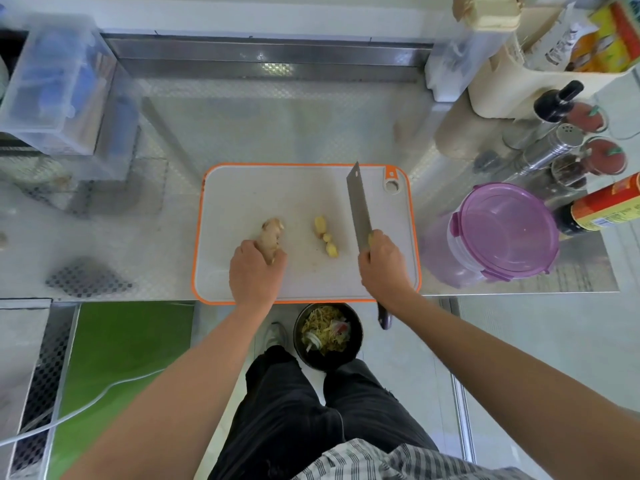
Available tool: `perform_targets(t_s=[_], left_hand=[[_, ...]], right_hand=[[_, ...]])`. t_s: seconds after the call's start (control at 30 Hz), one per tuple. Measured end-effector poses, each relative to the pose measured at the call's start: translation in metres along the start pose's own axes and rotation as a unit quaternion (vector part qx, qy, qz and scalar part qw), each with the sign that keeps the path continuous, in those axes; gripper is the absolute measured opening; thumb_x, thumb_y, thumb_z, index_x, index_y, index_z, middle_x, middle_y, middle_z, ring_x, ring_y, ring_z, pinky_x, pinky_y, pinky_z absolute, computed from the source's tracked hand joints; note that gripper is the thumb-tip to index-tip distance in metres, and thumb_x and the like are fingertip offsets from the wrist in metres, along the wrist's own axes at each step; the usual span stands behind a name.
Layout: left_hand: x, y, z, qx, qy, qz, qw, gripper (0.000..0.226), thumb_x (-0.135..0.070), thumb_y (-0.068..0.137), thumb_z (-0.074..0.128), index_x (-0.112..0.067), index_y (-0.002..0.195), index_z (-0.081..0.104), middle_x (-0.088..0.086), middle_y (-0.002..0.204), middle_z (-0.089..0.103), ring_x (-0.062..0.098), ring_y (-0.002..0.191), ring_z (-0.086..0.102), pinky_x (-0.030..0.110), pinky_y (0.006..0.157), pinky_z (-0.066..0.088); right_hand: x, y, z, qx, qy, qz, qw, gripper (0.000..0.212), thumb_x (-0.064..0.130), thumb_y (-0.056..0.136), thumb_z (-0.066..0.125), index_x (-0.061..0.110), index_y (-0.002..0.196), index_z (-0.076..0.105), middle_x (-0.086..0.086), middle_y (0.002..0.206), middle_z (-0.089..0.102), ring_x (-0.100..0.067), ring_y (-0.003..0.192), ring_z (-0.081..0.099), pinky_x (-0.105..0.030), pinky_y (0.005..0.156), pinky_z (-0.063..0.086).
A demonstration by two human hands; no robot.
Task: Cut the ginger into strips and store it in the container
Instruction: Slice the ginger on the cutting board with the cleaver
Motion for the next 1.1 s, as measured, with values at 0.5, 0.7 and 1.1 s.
perform_targets(t_s=[0.5,0.7,1.1], left_hand=[[0.059,0.020,-0.045,-0.027,-0.040,-0.046,0.998,0.039,-0.037,0.087,0.060,-0.003,0.106,0.056,0.009,0.097,0.061,0.030,0.090,0.057,0.032,0.072,0.036],[0.076,0.026,-0.056,-0.014,-0.070,-0.053,0.996,0.038,-0.037,0.086,0.062,-0.005,0.106,0.055,0.009,0.095,0.061,0.028,0.087,0.056,0.031,0.071,0.036],[0.095,0.041,-0.080,0.003,-0.124,-0.054,0.991,0.036,-0.035,0.085,0.066,-0.008,0.106,0.055,0.001,0.093,0.059,0.019,0.083,0.054,0.029,0.071,0.036]], right_hand=[[0.054,-0.011,0.047,-0.006,-0.028,-0.014,0.999,0.033,0.001,0.096,0.037,0.002,0.128,0.042,-0.016,0.123,0.043,-0.034,0.094,0.055,-0.030,0.071,0.034],[0.094,-0.031,0.087,0.036,-0.030,-0.075,0.996,0.038,-0.002,0.093,0.040,0.001,0.132,0.041,-0.015,0.126,0.038,-0.035,0.085,0.057,-0.029,0.063,0.036],[0.163,-0.015,0.118,0.021,0.080,-0.049,0.995,0.029,0.003,0.095,0.039,0.001,0.124,0.046,-0.017,0.120,0.042,-0.033,0.086,0.053,-0.032,0.070,0.038]])
Point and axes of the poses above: each hand's wrist, its own y-axis towards the middle knuckle, its own z-axis out of the palm, x = y × z, the point moved 5 cm from there along y, towards the middle knuckle
